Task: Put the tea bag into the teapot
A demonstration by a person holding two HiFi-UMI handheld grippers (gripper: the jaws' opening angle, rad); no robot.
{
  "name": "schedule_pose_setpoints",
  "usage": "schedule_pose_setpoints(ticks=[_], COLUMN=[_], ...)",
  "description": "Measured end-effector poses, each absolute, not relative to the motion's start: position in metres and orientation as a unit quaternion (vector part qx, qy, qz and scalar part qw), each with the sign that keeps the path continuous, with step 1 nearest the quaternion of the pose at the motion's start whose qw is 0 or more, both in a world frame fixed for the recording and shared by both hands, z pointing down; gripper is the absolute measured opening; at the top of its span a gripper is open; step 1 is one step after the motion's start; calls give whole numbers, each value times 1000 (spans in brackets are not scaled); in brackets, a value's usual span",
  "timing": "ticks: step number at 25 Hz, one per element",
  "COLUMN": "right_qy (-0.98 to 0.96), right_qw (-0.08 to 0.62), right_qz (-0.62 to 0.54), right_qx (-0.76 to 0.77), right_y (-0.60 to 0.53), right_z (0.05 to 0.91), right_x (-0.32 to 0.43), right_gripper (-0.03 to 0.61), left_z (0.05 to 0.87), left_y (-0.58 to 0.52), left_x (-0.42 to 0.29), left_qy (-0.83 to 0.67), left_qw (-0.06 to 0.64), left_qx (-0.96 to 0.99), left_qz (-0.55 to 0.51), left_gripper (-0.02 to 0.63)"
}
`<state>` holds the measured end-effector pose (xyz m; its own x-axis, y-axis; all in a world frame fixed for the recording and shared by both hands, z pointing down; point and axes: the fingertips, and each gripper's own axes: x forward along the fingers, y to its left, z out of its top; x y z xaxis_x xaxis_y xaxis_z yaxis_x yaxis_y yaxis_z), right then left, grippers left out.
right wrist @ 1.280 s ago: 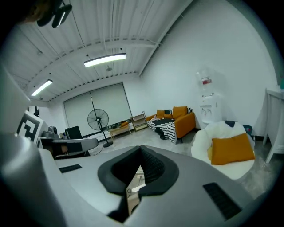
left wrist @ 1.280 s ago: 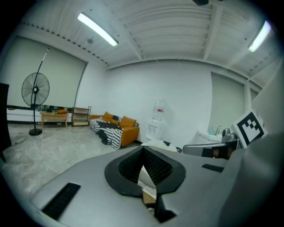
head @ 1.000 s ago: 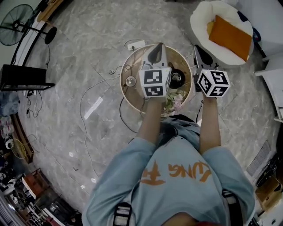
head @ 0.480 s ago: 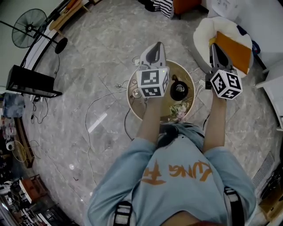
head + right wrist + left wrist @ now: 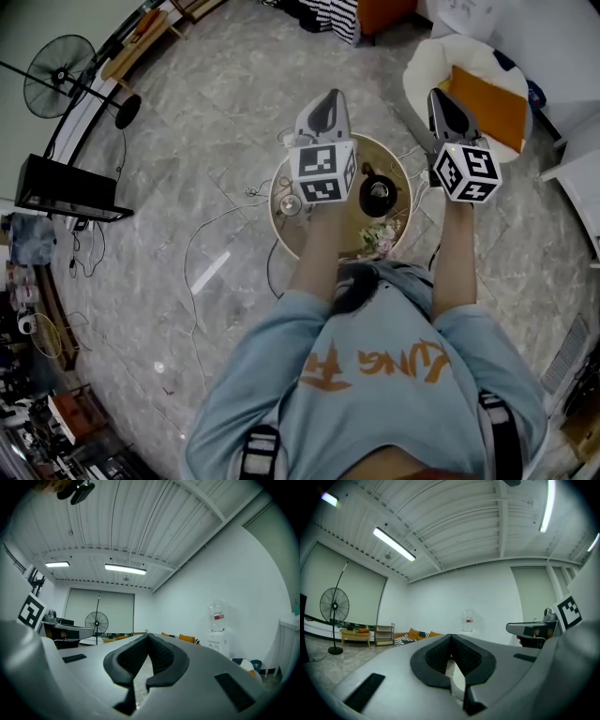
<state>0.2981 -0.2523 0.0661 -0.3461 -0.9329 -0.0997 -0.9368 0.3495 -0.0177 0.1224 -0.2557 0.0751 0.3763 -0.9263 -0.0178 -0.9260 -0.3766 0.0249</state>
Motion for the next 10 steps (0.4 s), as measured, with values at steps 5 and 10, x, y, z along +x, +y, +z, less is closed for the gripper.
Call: schedule_pose_setpoints(ticks=[5,10], right_qy=[818,815], right_qw=[62,61], right_qz=[27,30], right_qx=[-571,-575], right_y=[-252,-254], right_z=[64,64], right_x=[302,303], right_gripper=[12,12], left_z=[77,76], left_y=[-256,-256], left_x=[124,121], left_qy=[-560,-559], left_qw=[4,2], left_qx=[829,829], left_qz=[-12,-11], left_gripper=[25,25])
